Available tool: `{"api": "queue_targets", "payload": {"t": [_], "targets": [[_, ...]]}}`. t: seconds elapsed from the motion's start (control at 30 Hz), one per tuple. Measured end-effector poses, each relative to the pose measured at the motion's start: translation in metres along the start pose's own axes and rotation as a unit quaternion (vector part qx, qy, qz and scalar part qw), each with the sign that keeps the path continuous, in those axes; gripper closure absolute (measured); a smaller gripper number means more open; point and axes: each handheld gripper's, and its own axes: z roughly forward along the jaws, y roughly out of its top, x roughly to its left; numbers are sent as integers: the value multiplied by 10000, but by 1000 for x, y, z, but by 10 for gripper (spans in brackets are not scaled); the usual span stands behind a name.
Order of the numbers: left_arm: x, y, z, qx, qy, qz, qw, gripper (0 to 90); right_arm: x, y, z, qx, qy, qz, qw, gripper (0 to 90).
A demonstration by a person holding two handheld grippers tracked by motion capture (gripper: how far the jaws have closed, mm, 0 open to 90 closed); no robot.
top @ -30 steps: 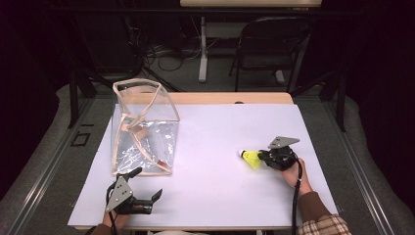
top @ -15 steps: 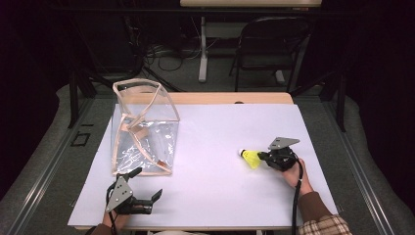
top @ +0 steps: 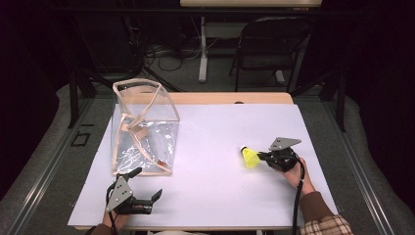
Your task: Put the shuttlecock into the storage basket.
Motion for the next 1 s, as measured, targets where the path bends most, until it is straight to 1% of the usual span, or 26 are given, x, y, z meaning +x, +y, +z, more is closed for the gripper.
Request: {"api": "queue_targets", "payload": {"t": [0.33, 0.4, 0.43, 0.6, 0.83, 1.0], "targets": [[0, 0, 0, 3, 17, -12, 10000, 0, 0, 10, -11, -170, -6, -17, 9999, 900], [0, 0, 0, -2, 22, -23, 10000, 0, 1, 11, -12, -167, -13, 12, 9999, 900], [0, 0, 0, 0, 25, -18, 10000, 0, 1, 13, -13, -173, -19, -26, 9998, 900], [0, 0, 0, 4, 32, -20, 10000, 0, 1, 18, -19, -213, -30, -52, 9998, 900], [0, 0, 0, 4, 34, -21, 10000, 0, -1, 26, -27, -344, -59, -26, 9994, 900], [0, 0, 0, 3, 37, -20, 10000, 0, -1, 30, -31, -385, -69, -17, 9992, 900]]}}
